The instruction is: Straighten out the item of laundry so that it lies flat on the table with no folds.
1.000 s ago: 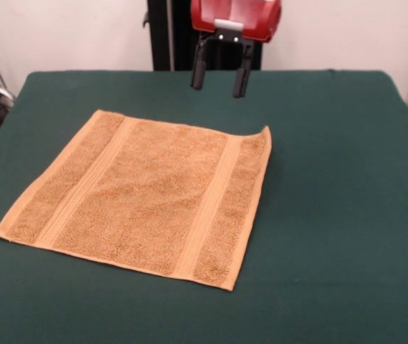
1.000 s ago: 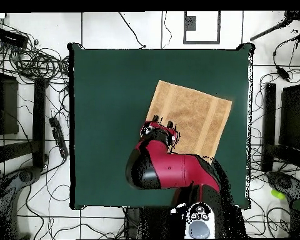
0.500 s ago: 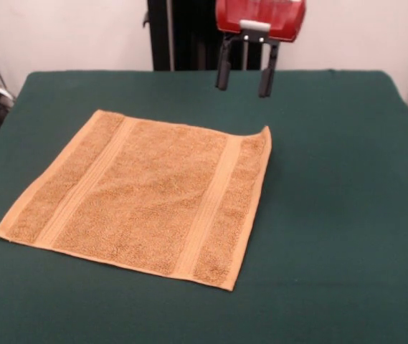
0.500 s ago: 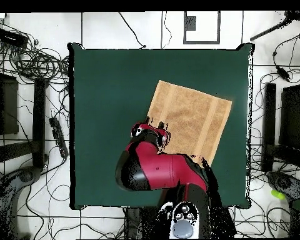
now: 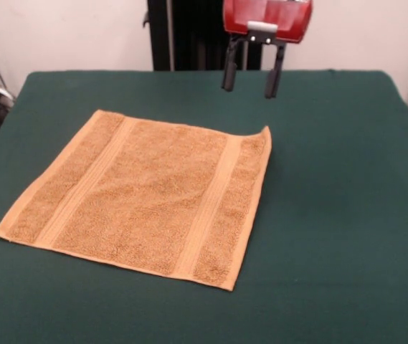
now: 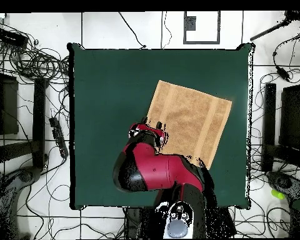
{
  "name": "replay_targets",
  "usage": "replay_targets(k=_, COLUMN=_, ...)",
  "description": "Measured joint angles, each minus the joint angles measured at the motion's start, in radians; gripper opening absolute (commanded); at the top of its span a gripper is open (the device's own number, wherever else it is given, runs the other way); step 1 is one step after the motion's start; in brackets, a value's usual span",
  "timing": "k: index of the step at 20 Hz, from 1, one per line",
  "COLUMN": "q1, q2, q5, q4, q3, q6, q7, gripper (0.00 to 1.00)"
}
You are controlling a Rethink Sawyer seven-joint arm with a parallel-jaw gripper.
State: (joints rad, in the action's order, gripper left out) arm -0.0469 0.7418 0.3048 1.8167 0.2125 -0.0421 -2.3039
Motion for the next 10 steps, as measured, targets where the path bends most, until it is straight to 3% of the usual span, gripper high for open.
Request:
replay_targets(k=6, q1=-0.017, q2=-0.059, q5=0.015, q4=-0.009, q3=0.056, q6=-0.086, q7=0.0, gripper=1.0)
replay_targets(k=10, q1=-0.079, q2=-0.189, q5=-0.062, q4=-0.034, q3=0.163, q6=-0.338, q7=0.0, gripper=1.0)
